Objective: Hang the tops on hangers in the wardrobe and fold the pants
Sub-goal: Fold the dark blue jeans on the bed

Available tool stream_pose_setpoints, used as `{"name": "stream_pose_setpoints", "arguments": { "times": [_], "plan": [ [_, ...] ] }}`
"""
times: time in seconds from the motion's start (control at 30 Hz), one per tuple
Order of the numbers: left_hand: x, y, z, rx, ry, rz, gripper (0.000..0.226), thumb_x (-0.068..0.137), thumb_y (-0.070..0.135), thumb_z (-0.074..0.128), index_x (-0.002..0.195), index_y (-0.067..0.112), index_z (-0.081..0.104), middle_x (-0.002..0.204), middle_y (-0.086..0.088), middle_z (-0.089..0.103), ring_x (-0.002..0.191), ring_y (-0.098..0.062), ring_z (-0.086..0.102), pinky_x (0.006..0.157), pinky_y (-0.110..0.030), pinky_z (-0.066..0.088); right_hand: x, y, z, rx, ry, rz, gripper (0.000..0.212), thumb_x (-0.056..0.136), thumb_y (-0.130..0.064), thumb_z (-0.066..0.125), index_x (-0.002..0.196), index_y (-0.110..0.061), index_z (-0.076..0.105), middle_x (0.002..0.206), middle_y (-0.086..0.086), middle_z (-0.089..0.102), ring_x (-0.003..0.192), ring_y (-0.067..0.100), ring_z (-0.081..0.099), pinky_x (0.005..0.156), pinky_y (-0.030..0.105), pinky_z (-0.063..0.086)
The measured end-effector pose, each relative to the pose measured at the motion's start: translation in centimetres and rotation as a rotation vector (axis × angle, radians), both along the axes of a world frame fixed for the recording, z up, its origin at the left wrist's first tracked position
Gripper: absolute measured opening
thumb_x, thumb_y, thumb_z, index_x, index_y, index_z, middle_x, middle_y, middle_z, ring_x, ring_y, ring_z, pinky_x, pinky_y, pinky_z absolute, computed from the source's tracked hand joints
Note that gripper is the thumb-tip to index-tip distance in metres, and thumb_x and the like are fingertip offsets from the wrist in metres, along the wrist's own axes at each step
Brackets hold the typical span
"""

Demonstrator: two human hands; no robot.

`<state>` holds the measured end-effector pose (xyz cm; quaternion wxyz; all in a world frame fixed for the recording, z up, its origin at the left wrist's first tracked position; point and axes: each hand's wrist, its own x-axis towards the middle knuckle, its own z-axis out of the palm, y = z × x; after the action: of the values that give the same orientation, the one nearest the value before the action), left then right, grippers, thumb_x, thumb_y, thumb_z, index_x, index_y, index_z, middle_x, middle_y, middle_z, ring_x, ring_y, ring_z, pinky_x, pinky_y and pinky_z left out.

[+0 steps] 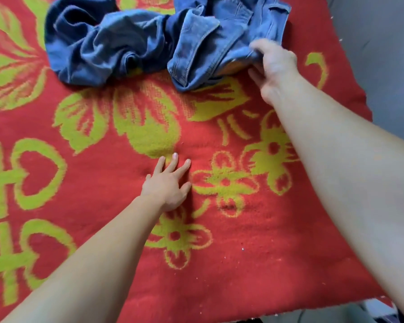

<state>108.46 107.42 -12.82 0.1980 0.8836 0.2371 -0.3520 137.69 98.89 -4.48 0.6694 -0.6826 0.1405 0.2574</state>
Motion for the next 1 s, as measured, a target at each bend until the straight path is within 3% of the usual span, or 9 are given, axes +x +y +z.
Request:
{"name": "stream_pose_setpoints", "arguments": {
  "times": [0.13,0.2,0.27,0.33,0.5,0.63,0.77,0.9,1.0],
  "plan": [
    [0.8,2.8,0.9,-0.081,-0.155,0.217,0.041,0.1,0.037,0.041,0.141,0.037,0.05,0.156,0.012,0.035,0.145,-0.019,0.03,0.114,-0.041,0.033,-6.5,-2.4,-2.4,-0.378,-0.296,0.453,0.024,0.072,-0.006,0.065,0.092,-0.019,0.063,0.085,0.003,0.066,0.078,0.019,0.06,0.07,0.029,0.048],
    [0.9,4.3,1.9,-0.169,-0.312,0.539,0.029,0.099,0.028,0.049,0.118,0.022,0.07,0.131,-0.002,0.064,0.125,-0.023,0.055,0.104,-0.037,0.043,-11.0,-5.2,-4.2,-0.603,-0.339,0.729,0.021,0.077,-0.008,0.062,0.094,-0.018,0.058,0.089,0.01,0.068,0.086,0.029,0.063,0.076,0.035,0.05],
    [0.9,5.5,2.9,-0.315,-0.43,0.895,0.024,0.098,0.022,0.051,0.097,0.015,0.073,0.107,-0.009,0.071,0.106,-0.023,0.061,0.088,-0.037,0.046,-15.0,-7.6,-5.4,-0.73,-0.355,0.925,0.02,0.078,-0.013,0.061,0.091,-0.02,0.047,0.091,0.015,0.069,0.091,0.039,0.064,0.073,0.041,0.049],
    [0.9,6.5,3.6,-0.246,-0.487,1.054,0.032,0.102,0.025,0.042,0.106,0.006,0.067,0.106,-0.013,0.067,0.102,-0.026,0.059,0.08,-0.036,0.043,-18.2,-9.4,-6.1,-0.79,-0.434,1.049,0.027,0.081,-0.016,0.062,0.089,-0.026,0.039,0.092,0.015,0.068,0.091,0.04,0.062,0.065,0.04,0.041],
    [2.2,5.3,6.8,0.291,-0.73,0.683,0.058,0.1,0.048,0.042,0.14,0.006,0.045,0.145,-0.017,0.042,0.136,-0.031,0.035,0.112,-0.037,0.024,-22.6,-10.5,-6.3,-0.92,-0.759,1.177,0.009,0.087,-0.008,0.057,0.096,-0.008,0.061,0.088,0.015,0.065,0.084,0.04,0.061,0.067,0.044,0.042],
    [7.9,0.4,9.4,0.23,-0.914,0.183,0.084,0.086,0.063,0.057,0.147,0.008,0.038,0.157,-0.017,0.025,0.146,-0.032,0.023,0.118,-0.038,0.019,-24.2,-9.1,-5.7,-1.047,-0.859,1.245,0.02,0.09,-0.006,0.047,0.098,-0.016,0.063,0.091,0.005,0.066,0.09,0.03,0.061,0.075,0.039,0.037],
    [12.2,-5.5,9.1,0.195,-0.735,-0.18,0.114,0.068,0.081,0.057,0.157,0.022,0.016,0.162,-0.009,0.017,0.146,-0.033,0.022,0.111,-0.048,0.029,-27.1,-9.8,-5.1,-1.017,-0.995,1.304,0.008,0.079,-0.016,0.066,0.078,-0.023,0.064,0.069,-0.002,0.063,0.068,0.022,0.063,0.064,0.033,0.044],
    [10.0,-7.6,6.5,0.296,-0.561,-0.337,0.096,0.085,0.032,0.065,0.157,0.033,0.001,0.124,-0.005,0.058,0.105,-0.034,0.059,0.075,-0.041,0.044,-31.2,-12.9,-5.8,-0.955,-0.954,1.463,0.018,0.066,-0.024,0.081,0.071,-0.025,0.064,0.064,-0.006,0.059,0.061,0.016,0.061,0.058,0.027,0.047],
    [7.1,-4.9,6.3,0.255,-0.577,-0.172,0.079,0.086,0.009,0.051,0.154,0.033,0.019,0.115,-0.01,0.055,0.085,-0.042,0.063,0.066,-0.043,0.044,-31.3,-15.3,-6.2,-0.936,-0.796,1.444,0.028,0.069,-0.025,0.081,0.095,-0.02,0.072,0.075,0.002,0.063,0.071,0.025,0.064,0.059,0.032,0.05]
  ]
}}
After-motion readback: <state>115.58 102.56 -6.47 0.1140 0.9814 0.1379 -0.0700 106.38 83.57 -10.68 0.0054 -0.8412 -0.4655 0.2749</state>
